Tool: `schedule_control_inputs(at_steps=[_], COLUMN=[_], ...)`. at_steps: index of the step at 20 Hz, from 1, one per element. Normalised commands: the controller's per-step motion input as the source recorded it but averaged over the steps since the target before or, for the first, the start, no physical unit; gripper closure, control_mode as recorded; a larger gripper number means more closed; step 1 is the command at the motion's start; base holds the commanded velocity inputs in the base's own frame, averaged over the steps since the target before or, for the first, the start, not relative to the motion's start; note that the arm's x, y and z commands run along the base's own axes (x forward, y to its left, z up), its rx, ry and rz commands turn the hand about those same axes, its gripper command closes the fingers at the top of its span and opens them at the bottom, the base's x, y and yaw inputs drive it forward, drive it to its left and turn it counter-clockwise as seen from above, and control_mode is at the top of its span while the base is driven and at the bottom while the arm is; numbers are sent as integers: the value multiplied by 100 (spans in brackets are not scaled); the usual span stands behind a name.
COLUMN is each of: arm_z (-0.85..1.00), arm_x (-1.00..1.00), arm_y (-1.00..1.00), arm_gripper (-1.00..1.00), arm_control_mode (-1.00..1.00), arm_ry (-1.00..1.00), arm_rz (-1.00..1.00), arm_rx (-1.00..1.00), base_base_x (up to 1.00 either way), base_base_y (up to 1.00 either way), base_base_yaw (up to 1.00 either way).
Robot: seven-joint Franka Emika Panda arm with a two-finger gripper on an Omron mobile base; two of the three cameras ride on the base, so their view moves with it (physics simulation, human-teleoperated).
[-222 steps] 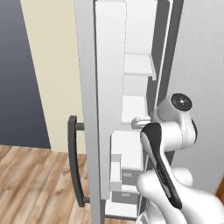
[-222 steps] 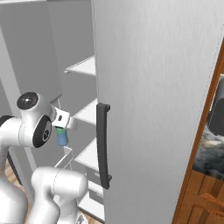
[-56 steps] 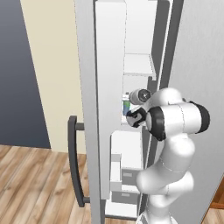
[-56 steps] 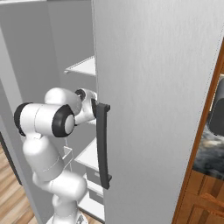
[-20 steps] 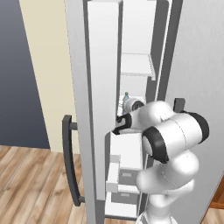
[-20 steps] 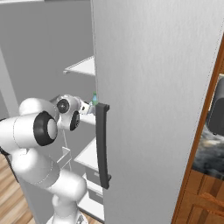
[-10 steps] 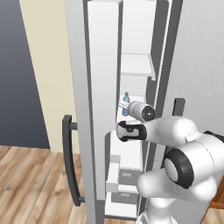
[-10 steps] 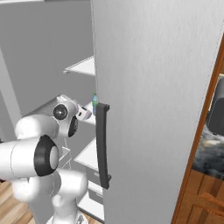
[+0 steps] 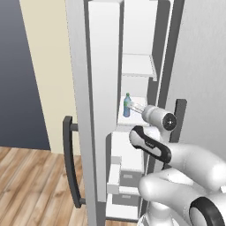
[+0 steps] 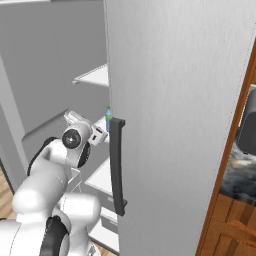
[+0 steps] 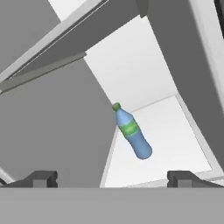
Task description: Take the bottled waters from the counter and place them in the freezer to freeze. Close the freezer door after placing the bottles.
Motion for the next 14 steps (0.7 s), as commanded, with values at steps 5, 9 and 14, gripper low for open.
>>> schedule_control_inputs(at_steps=[5,9,14], arm_z=[20,34,3], arm_x=[-8,-5,-14], arm_y=[-21,0,0], arm_gripper=[-100,-100,-100], arm_control_mode=[-100,-100,-100], arm_ry=[22,28,34], arm_rz=[-1,0,0], arm_rx=[-5,-14,-11], base_base_x=[0,0,0], base_base_y=[0,0,0], base_base_yaw=[0,0,0])
